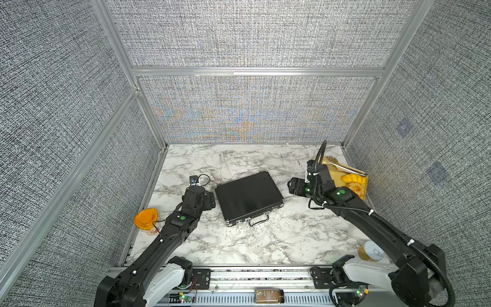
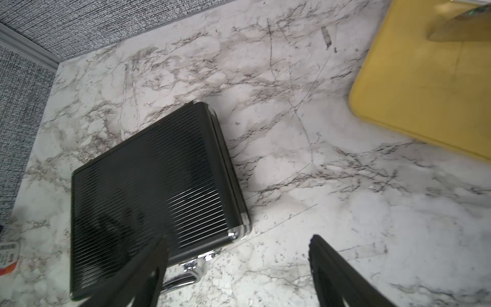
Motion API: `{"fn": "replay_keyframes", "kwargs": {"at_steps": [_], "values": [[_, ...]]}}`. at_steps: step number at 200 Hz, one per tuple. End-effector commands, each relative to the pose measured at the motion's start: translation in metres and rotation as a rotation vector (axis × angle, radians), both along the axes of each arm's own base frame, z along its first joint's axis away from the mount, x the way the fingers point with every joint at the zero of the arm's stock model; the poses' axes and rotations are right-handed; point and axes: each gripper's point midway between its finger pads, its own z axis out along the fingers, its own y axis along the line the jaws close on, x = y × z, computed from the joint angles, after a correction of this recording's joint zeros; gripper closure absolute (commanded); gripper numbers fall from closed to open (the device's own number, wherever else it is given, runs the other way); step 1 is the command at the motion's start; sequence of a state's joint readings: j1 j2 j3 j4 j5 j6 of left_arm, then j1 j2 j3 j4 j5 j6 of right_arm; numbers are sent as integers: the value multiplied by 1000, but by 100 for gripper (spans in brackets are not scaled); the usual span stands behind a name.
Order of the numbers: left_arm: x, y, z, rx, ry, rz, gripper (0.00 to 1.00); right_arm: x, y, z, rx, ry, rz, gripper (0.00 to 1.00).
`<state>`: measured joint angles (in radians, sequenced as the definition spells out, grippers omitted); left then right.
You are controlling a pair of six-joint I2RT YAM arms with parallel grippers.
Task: Close the poker set cases
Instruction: Reset both arms
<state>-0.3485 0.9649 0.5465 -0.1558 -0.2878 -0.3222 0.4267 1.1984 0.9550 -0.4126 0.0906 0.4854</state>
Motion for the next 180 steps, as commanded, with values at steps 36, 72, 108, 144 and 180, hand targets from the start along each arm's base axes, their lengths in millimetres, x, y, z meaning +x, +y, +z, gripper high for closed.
{"fn": "replay_keyframes", "kwargs": {"at_steps": [36, 72, 108, 144, 180], "values": [[27, 28, 25, 77, -231, 24, 14, 26, -53, 4, -182, -153, -28, 1], [41, 48, 20, 120, -273, 75, 14, 43, -90, -2, -272, -237, -92, 1], [50, 59, 4, 174, -277, 88, 15, 58, -113, -23, -310, -281, -118, 1], [54, 79, -4, 195, -304, 132, 15, 65, -141, -53, -310, -324, -182, 1], [53, 84, -7, 225, -358, 130, 15, 67, -155, -70, -294, -363, -198, 1]]}}
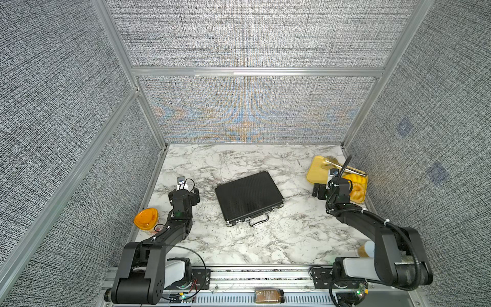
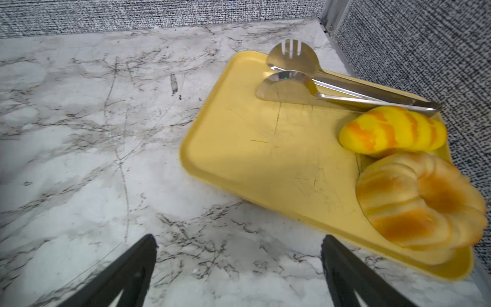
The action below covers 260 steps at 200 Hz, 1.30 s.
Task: Close the poker set cases
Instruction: Reset both arms
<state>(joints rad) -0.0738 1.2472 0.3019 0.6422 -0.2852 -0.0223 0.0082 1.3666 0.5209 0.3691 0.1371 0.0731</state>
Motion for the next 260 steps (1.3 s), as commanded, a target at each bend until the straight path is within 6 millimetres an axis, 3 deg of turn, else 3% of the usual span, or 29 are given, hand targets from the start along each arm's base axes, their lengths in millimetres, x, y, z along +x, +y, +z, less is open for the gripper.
{"fn": "replay_keyframes", "kwargs": {"at_steps": [1, 35, 73, 125, 260], "values": [[6, 3, 22, 30, -126, -7, 15, 18, -2, 24, 3, -158, 27, 1], [6, 4, 26, 20, -200, -26, 15, 12, -11, 22, -6, -242, 10, 1], [15, 3, 24, 3, -196, -33, 17, 2, -7, 16, -5, -301, 35, 1], [8, 3, 25, -32, -276, -30, 17, -14, -7, 12, -15, -391, 28, 1], [3, -3, 20, -25, -308, -66, 17, -4, -15, 7, -92, -322, -74, 1]]}}
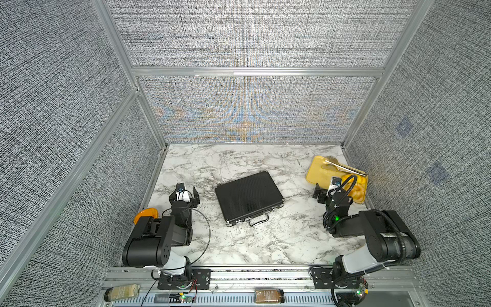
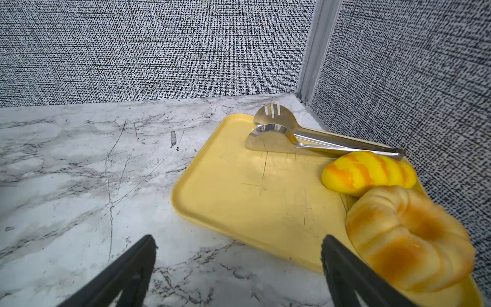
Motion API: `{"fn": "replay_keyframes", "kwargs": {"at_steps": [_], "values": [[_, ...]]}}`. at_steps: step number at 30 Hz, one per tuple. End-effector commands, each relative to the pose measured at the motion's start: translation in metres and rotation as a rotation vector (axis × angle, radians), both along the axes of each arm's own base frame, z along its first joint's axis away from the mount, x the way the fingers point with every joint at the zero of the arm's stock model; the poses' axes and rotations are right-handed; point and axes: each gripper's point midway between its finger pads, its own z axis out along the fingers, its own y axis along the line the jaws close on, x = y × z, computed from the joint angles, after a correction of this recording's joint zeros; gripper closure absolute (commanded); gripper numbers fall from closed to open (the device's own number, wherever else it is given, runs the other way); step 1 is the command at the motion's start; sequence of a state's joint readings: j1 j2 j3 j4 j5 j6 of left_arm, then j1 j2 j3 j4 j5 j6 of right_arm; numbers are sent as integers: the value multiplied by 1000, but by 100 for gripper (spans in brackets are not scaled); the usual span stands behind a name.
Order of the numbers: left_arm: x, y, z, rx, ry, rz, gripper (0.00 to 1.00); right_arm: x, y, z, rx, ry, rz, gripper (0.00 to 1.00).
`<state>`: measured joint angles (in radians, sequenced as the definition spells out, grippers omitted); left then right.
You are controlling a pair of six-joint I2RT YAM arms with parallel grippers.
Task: Close the poker set cases
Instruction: Reset both arms
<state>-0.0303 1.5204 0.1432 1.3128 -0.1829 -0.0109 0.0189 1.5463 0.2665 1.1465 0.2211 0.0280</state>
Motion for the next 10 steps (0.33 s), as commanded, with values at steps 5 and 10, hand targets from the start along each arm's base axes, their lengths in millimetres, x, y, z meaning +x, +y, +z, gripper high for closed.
{"fn": "replay_keyframes", "kwargs": {"at_steps": [5, 10], "values": [[2, -1, 17, 1, -76, -9, 17, -1, -5, -3, -15, 16, -27, 1], [1, -2, 16, 4, -74, -11, 16, 4, -2, -5, -15, 41, -8, 1]]}}
